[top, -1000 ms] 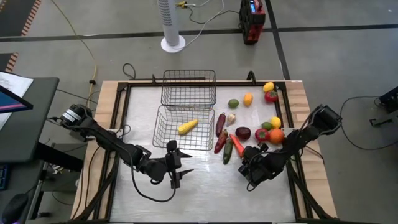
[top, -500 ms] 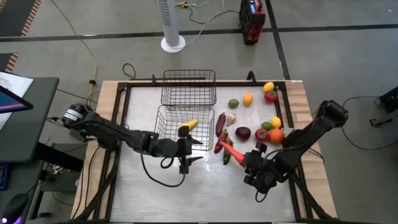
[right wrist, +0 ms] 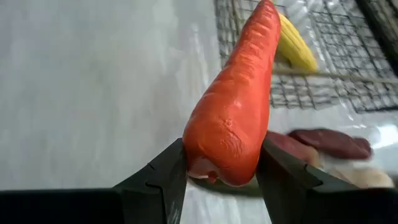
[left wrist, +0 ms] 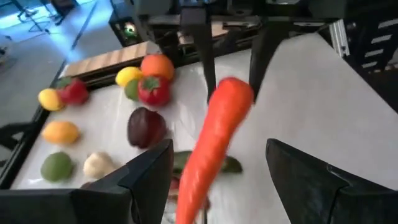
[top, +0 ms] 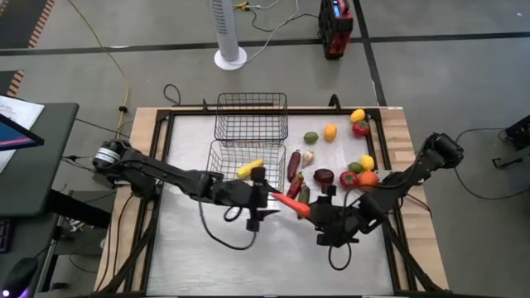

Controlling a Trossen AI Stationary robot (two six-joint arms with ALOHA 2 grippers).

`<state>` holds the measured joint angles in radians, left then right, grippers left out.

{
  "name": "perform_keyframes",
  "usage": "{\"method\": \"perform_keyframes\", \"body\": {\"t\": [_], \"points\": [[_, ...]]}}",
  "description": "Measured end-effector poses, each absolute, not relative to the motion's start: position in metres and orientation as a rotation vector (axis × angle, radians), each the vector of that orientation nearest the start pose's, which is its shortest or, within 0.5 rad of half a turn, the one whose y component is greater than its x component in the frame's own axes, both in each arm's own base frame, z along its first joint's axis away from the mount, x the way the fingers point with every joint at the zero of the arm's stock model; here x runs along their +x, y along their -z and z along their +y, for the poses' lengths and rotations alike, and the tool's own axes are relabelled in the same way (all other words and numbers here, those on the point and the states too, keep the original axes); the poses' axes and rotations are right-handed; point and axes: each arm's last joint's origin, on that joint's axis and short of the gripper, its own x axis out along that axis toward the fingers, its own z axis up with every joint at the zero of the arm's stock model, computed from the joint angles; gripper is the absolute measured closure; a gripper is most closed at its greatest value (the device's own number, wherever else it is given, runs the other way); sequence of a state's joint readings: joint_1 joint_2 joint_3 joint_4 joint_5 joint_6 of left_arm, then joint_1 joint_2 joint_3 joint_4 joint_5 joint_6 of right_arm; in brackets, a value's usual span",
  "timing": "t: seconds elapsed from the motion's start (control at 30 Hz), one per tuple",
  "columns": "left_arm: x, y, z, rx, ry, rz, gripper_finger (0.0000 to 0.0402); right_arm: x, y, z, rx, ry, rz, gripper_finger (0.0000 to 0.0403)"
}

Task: Sort produce into baskets
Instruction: Put the carrot into the bottom wire basket

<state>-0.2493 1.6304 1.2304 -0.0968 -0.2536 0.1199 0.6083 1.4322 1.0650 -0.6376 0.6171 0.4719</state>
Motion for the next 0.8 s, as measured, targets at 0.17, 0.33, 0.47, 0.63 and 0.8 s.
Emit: {"method": "perform_keyframes", "body": {"t": [0.17, 0.33, 0.47, 0.63, 0.8], "points": [[0.374, -0.269, -0.087, 0.315, 0.024, 0.618, 0.0157, 0.251, -0.261, 0.144, -0.148, 0.165, 0.784, 0.0206], [0.383, -0.26, -0.088, 0.345, 0.021, 0.689, 0.0157, 0.256, -0.27, 0.144, -0.161, 0.144, 0.756, 0.0206], [0.384, -0.261, -0.085, 0.379, -0.072, 0.695, 0.0165, 0.257, -0.274, 0.145, -0.17, 0.135, 0.746, 0.0206], [0.383, -0.262, -0.085, 0.389, -0.102, 0.692, 0.0223, 0.257, -0.273, 0.143, -0.172, 0.148, 0.747, 0.0203], [0.383, -0.262, -0.085, 0.38, -0.077, 0.692, 0.0292, 0.261, -0.273, 0.136, -0.138, 0.19, 0.752, 0.0166]]}}
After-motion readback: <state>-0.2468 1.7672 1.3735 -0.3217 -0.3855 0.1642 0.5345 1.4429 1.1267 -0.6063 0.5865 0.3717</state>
